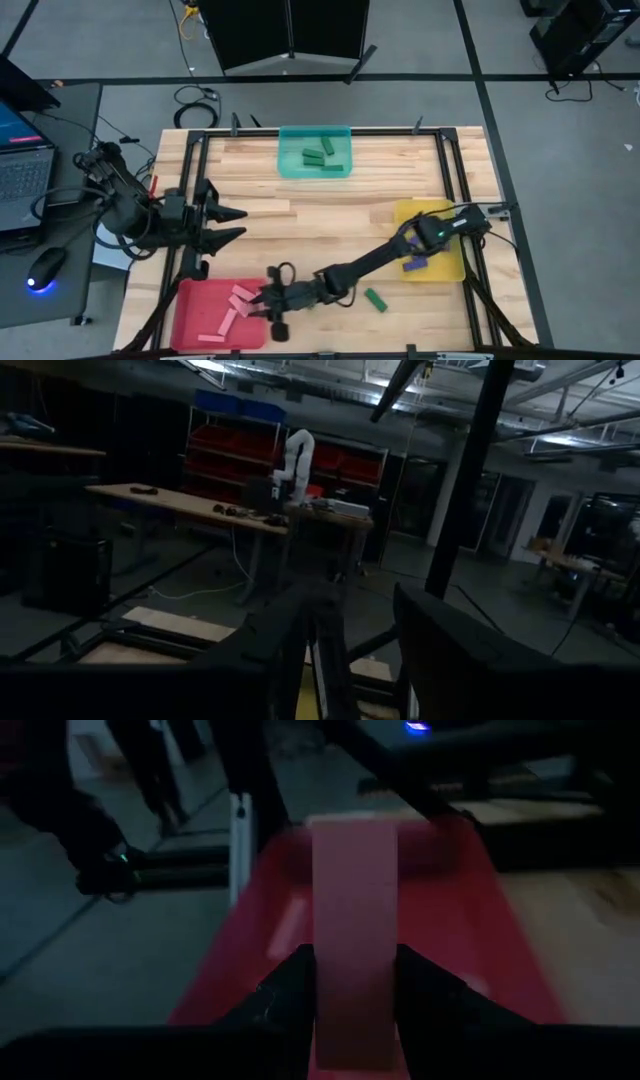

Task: Sort blocks
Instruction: Put the pink block into the red bin, then put the green block into the blue bin

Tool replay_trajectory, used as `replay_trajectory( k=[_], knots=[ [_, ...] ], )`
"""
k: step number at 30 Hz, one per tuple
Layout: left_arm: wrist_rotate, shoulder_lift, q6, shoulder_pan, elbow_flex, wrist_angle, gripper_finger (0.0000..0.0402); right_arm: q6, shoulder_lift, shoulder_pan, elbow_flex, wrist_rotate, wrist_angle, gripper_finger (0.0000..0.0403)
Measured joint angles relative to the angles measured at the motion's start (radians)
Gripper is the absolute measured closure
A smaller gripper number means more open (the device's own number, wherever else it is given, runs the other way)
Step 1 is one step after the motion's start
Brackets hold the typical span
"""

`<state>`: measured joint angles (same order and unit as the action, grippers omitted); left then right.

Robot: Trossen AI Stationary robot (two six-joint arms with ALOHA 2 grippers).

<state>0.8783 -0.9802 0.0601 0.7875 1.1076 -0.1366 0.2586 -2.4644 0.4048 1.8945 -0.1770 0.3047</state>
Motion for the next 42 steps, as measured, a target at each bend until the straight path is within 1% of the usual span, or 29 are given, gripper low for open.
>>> replay_trajectory(
  k=[3,6,7,8,10,13,15,17,20,23,26,27,29,30,32,35,37,39,42],
  knots=[
    [0.0,-0.001,0.004,0.0,0.0,0.001,0.0244,0.007,-0.106,-0.009,0.166,0.048,-0.032,0.0288],
    [0.0,-0.001,0.012,0.0,0.0,0.004,0.0244,0.007,-0.188,-0.013,0.298,0.092,-0.098,0.0287],
    [0.0,-0.001,0.019,0.0,0.0,0.007,0.0244,0.007,-0.206,-0.013,0.33,0.1,-0.121,0.0277],
    [0.0,-0.001,0.022,0.0,0.0,0.011,0.0244,0.003,-0.214,-0.013,0.352,0.102,-0.15,0.0255],
    [0.0,-0.001,0.028,0.0,0.0,0.025,0.0244,-0.015,-0.22,-0.015,0.379,0.107,-0.175,0.0193],
    [0.0,-0.001,0.054,0.0,0.0,0.07,0.0244,-0.044,-0.186,-0.02,0.371,0.111,-0.188,0.0105],
    [0.002,-0.001,0.075,0.0,0.0,0.108,0.0244,-0.064,-0.153,-0.026,0.337,0.11,-0.168,0.007],
    [0.002,-0.001,0.106,0.0,0.0,0.148,0.0244,-0.092,-0.115,-0.031,0.289,0.11,-0.131,0.0057],
    [0.009,-0.006,0.154,0.0,0.0,0.214,0.0244,-0.125,-0.028,-0.043,0.146,0.093,-0.029,0.0066],
    [0.046,-0.022,0.204,0.0,0.0,0.305,0.0244,-0.126,0.112,-0.061,-0.1,0.065,0.123,0.0092],
    [0.048,-0.059,0.255,-0.01,0.0,0.427,0.0244,-0.124,0.283,-0.073,-0.403,-0.031,0.257,0.0115],
    [0.045,-0.079,0.271,-0.022,0.0,0.46,0.0244,-0.126,0.344,-0.074,-0.502,-0.08,0.291,0.0121],
    [0.02,-0.131,0.299,-0.062,0.0,0.517,0.0244,-0.128,0.475,-0.068,-0.684,-0.17,0.321,0.0129],
    [-0.012,-0.161,0.31,-0.087,0.0,0.537,0.0244,-0.127,0.542,-0.066,-0.765,-0.212,0.335,0.0131],
    [-0.126,-0.227,0.314,-0.142,0.0,0.559,0.0244,-0.113,0.678,-0.056,-0.914,-0.281,0.348,0.0133],
    [-0.362,-0.343,0.31,-0.224,0.0,0.556,0.0242,-0.103,0.874,-0.036,-1.096,-0.38,0.352,0.0133],
    [-0.484,-0.424,0.281,-0.263,0.0,0.556,0.0238,-0.105,1.001,-0.012,-1.191,-0.456,0.353,0.0133],
    [-0.585,-0.502,0.246,-0.291,0.004,0.564,0.0229,-0.119,1.117,0.016,-1.268,-0.52,0.354,0.0133],
    [-0.676,-0.606,0.18,-0.307,0.034,0.589,0.0208,-0.155,1.264,0.056,-1.355,-0.594,0.352,0.0133]
  ],
)
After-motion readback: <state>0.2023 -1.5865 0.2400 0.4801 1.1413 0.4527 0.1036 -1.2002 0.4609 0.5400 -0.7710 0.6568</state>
